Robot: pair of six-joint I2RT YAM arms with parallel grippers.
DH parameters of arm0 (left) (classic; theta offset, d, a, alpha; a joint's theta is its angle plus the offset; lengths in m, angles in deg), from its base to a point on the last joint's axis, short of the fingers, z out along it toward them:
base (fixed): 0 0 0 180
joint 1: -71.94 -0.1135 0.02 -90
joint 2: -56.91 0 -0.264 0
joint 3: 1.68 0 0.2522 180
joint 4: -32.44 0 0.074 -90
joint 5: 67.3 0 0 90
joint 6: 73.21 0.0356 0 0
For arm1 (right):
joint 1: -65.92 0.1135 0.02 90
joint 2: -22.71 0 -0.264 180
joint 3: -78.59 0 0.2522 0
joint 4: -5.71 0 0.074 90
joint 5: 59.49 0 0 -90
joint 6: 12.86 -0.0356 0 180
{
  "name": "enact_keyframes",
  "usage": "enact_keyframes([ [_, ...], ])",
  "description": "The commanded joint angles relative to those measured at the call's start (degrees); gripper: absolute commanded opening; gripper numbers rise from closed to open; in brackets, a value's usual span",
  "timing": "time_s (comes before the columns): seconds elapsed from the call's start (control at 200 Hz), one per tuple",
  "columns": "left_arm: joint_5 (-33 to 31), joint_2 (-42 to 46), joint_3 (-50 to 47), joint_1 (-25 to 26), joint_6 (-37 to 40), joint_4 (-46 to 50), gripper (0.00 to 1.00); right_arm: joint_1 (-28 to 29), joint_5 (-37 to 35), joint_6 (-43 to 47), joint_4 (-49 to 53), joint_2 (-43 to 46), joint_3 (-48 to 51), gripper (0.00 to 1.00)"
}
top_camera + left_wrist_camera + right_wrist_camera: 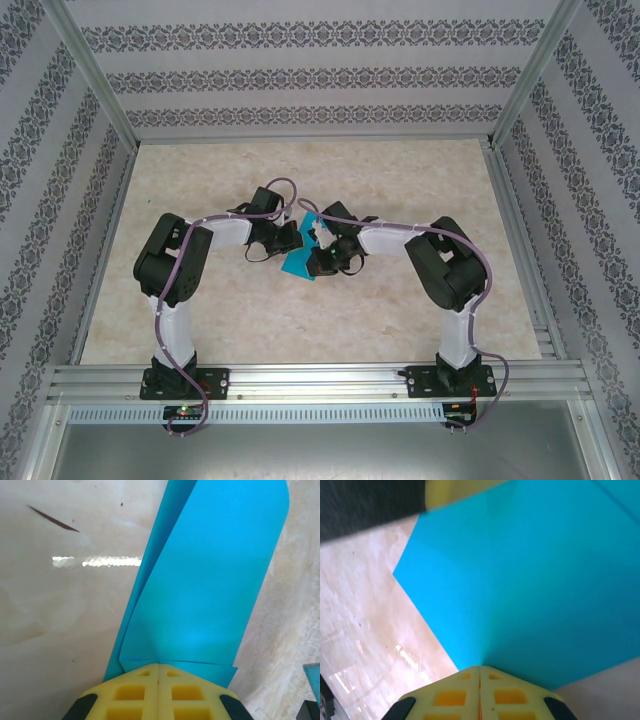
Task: Fold a paper plane with a square sheet of paper (pick it up from the middle)
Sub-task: Fold the triangle a second time at the center of the table.
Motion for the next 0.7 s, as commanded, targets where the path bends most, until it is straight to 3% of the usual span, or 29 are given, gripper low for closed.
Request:
enact_keyframes([
  [0.0, -5.56, -4.9, -3.5, 0.94, -0.16, 4.53, 0.05, 0.84, 1.85, 1.08, 6.33, 1.45, 2.83, 0.08],
  [0.27, -4.4, -4.46, -3.76, 0.96, 0.01, 3.94, 0.05, 0.28, -5.23, -5.17, -3.9, 9.09, 3.42, 0.08],
  [0.694, -3.56, -4.46, -3.74, 0.98, -0.09, 3.72, 0.05, 1.06, -4.86, -7.21, -2.59, -2.08, -5.87, 0.08],
])
